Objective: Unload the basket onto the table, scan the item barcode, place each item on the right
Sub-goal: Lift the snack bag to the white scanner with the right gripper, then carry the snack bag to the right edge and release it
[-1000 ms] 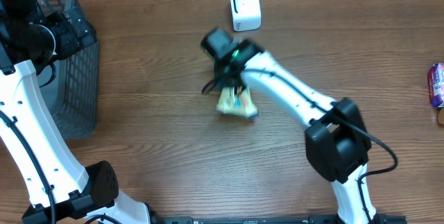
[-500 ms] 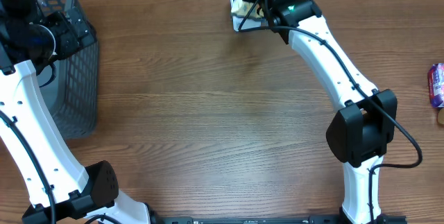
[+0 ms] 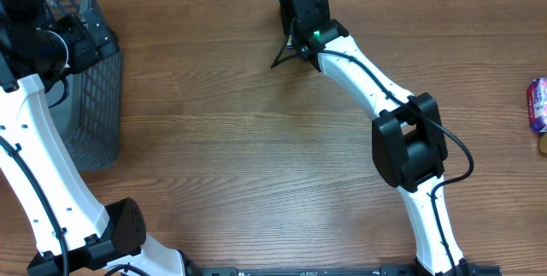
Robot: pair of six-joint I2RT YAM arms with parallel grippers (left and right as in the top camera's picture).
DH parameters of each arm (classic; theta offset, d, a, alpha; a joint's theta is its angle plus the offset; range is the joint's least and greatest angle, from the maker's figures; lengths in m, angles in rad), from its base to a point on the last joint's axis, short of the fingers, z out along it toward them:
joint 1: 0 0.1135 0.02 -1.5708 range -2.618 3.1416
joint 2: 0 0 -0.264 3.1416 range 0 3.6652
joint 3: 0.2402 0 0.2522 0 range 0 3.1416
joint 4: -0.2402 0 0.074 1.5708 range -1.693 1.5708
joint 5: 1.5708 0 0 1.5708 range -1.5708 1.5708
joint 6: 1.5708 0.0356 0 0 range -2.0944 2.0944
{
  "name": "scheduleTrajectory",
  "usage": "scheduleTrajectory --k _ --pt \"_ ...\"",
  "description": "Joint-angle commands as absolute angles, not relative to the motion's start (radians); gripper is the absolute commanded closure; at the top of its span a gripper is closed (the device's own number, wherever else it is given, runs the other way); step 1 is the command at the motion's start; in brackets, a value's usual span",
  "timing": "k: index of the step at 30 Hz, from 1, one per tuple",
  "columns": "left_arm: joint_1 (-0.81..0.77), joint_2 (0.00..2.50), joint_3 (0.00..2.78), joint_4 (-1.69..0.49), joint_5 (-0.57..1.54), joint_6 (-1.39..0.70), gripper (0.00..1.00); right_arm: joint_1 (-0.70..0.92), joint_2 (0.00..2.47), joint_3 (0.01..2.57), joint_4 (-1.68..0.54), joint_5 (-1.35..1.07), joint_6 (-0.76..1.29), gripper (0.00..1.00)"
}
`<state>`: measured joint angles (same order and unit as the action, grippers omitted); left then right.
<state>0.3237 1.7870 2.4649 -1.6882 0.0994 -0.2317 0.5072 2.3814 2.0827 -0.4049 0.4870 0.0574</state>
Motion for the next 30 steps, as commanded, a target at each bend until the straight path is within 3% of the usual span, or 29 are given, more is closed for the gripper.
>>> scheduleTrajectory --k 1,7,10,15,21,30 --pt "0.333 1.773 2.463 -1.689 0.094 -0.216 0.00 0.517 2.350 2.099 -0.395 0.545 -0.069 0.96" --pt "0.333 1.773 2.463 -1.689 0.094 -0.216 0.00 0.517 2.349 2.101 -0.396 0.575 -0.041 0.96" --pt "0.333 1.773 2.463 -1.689 0.094 -0.216 0.00 0.506 2.332 2.130 -0.459 0.739 0.180 0.97" --pt "0.333 1.773 2.463 -1.689 0.094 -0.216 0.00 0.436 2.221 2.169 -0.627 0.707 0.374 0.96" --pt "0.333 1.773 2.463 -1.689 0.094 -0.216 0.00 0.239 2.055 2.169 -0.868 0.637 0.506 0.96" --pt "0.333 1.773 2.463 -1.689 0.094 -0.216 0.00 -0.112 2.075 2.149 -1.157 0.614 0.506 0.96"
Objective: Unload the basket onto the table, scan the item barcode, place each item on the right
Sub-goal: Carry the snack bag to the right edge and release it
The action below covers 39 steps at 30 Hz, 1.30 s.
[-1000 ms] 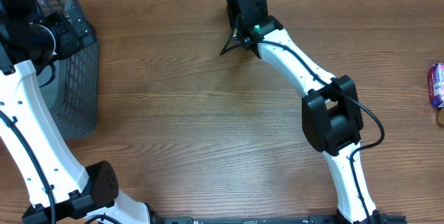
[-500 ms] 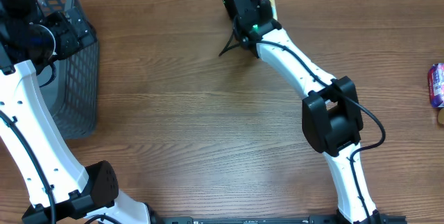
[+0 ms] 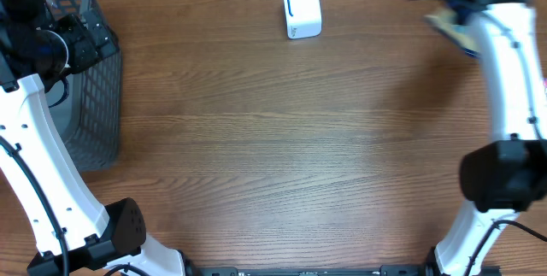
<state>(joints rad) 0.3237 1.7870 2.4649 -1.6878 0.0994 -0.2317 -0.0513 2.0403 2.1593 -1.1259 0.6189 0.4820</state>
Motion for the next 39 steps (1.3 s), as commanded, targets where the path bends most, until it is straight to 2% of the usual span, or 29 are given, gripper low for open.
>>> scheduleTrajectory --k 1,10,14,16,21,28,33,39 --pt "0.334 1.773 2.463 -1.689 0.094 -0.216 0.00 -0.150 2.087 2.142 -1.166 0.607 0.506 0.96" --pt "0.333 1.773 2.463 -1.689 0.094 -0.216 0.00 -0.440 2.167 2.046 -1.062 0.465 0.506 0.94" --pt "0.333 1.773 2.463 -1.689 0.094 -0.216 0.00 -0.515 2.173 2.045 -1.063 0.460 0.506 0.90" --pt "0.333 1.773 2.463 -1.689 0.094 -0.216 0.00 -0.540 2.173 2.045 -1.065 0.454 0.505 0.85" --pt "0.333 1.773 2.463 -1.689 0.094 -0.216 0.00 -0.580 2.173 2.045 -1.087 0.381 0.505 0.82" --pt "0.333 1.773 2.463 -1.689 0.094 -0.216 0.00 -0.561 2.167 2.075 -1.178 0.216 0.505 0.67" --pt "0.333 1.773 2.463 -1.689 0.094 -0.216 0.00 -0.539 2.105 2.114 -1.262 0.039 0.506 0.48" --pt "0.333 1.773 2.463 -1.689 0.094 -0.216 0.00 -0.503 1.922 2.116 -1.347 -0.058 0.530 0.40"
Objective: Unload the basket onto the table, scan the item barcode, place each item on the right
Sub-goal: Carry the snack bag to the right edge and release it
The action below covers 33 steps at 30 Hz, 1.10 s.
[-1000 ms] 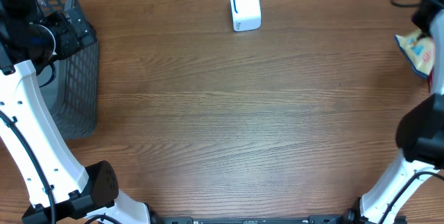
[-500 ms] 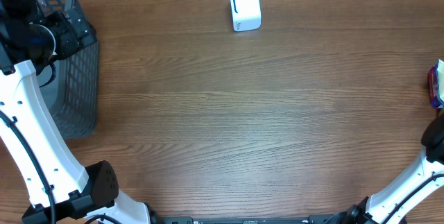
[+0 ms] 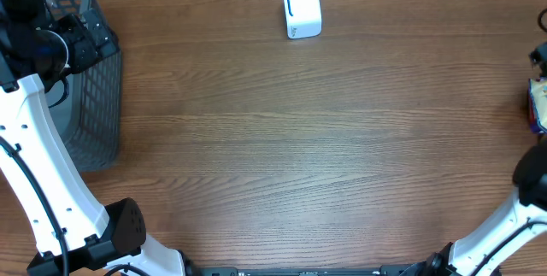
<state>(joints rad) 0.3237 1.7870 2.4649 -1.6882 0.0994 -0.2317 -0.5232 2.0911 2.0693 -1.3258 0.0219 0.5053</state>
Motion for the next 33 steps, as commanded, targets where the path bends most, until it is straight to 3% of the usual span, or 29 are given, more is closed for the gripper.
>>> scheduleTrajectory --k 1,12,22,23,24,25,33 --pt "0.333 1.773 2.463 -1.689 0.094 -0.216 0.00 -0.494 1.886 2.116 -1.365 -0.067 0.528 0.39" --pt "0.333 1.773 2.463 -1.689 0.094 -0.216 0.00 -0.274 1.564 2.092 -1.599 -0.084 0.547 0.34" --pt "0.333 1.773 2.463 -1.689 0.094 -0.216 0.00 0.147 1.235 1.732 -1.541 -0.034 0.620 0.34" --pt "0.333 1.773 2.463 -1.689 0.094 -0.216 0.00 0.189 1.199 1.677 -1.522 0.000 0.645 0.32" --pt "0.333 1.773 2.463 -1.689 0.094 -0.216 0.00 0.220 1.172 1.633 -1.512 0.027 0.665 0.12" --pt "0.333 1.773 2.463 -1.689 0.094 -0.216 0.00 0.247 1.150 1.593 -1.508 0.044 0.674 0.00" --pt "0.333 1.773 2.463 -1.689 0.094 -0.216 0.00 0.302 1.133 1.476 -1.541 -0.028 0.674 0.00"
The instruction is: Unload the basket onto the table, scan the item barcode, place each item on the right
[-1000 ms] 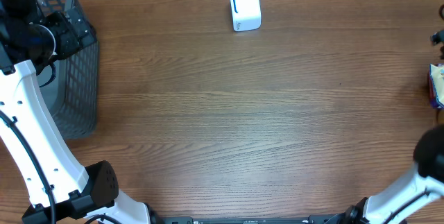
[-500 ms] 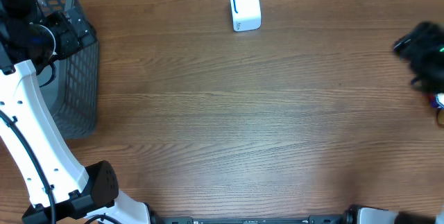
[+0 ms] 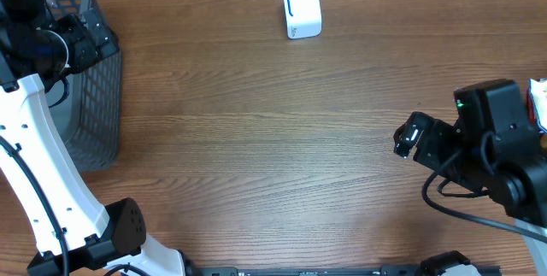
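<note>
The white barcode scanner [image 3: 301,8] with a blue outline stands at the table's far edge, with nothing in front of it. My right gripper [image 3: 408,136] hangs over the table's right part, pointing left. No item shows between its fingers, and their spread is unclear from above. A packet [image 3: 538,96] shows only as a sliver at the right edge, behind the right arm. My left gripper [image 3: 84,41] hovers over the basket at the far left, its jaws too dark to read.
A dark mesh basket [image 3: 94,114] stands at the left edge under the left arm. The right arm's black wrist housing [image 3: 491,122] and cable take up the right side. The brown wooden table [image 3: 256,156] spreads between the two arms.
The right arm was almost wholly out of frame at the right edge. Now its wrist and gripper are back in view over the table's right part. The left arm has not moved.
My right gripper first held a yellow-orange packet at the scanner. Then it was at the far right corner with the packet. Later the arm was nearly out of frame by the packets at the right edge. Now the gripper shows over the table without the packet.
</note>
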Robot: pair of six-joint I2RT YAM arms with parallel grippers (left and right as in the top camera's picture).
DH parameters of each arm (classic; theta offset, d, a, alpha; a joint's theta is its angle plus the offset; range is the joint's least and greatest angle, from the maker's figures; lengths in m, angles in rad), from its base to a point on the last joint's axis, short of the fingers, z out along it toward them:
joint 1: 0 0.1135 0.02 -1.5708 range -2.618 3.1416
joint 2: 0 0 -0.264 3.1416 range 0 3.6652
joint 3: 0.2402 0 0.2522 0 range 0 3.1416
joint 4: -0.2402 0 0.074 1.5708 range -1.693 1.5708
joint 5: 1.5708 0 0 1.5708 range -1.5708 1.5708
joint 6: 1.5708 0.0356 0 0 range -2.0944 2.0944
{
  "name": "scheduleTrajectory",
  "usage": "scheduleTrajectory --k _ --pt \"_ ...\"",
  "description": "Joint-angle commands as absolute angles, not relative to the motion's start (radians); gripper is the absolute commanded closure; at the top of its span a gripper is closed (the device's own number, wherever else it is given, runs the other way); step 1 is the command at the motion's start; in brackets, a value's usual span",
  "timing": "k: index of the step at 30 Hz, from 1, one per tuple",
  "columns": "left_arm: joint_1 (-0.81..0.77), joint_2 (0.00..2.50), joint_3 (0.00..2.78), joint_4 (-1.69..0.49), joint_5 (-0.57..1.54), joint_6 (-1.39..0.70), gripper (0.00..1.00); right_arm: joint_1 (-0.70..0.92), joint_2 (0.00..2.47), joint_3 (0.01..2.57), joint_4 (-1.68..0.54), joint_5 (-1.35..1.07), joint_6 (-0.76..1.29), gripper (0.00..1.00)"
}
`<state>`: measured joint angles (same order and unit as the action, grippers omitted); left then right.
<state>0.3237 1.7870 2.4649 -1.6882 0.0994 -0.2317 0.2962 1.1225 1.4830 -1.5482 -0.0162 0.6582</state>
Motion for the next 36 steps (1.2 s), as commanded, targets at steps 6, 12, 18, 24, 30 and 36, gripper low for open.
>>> scheduleTrajectory --k 6,12,18,24,30,36 --pt "0.333 1.773 2.463 -1.689 0.094 -0.216 0.00 0.302 1.173 1.476 -1.542 -0.027 0.674 0.00" --pt "0.333 1.773 2.463 -1.689 0.094 -0.216 0.00 0.302 1.201 1.476 -1.546 -0.019 0.647 0.00" --pt "0.333 1.773 2.463 -1.689 0.094 -0.216 0.00 0.302 1.201 1.476 -1.542 -0.013 0.626 0.00" --pt "0.333 1.773 2.463 -1.689 0.094 -0.216 0.00 0.302 1.180 1.454 -1.481 -0.001 0.592 0.00" --pt "0.333 1.773 2.463 -1.689 0.094 -0.216 0.00 0.302 0.997 1.239 -1.228 -0.001 0.541 0.00" --pt "0.333 1.773 2.463 -1.689 0.094 -0.216 0.00 0.302 0.748 0.939 -0.921 -0.002 0.451 0.00"
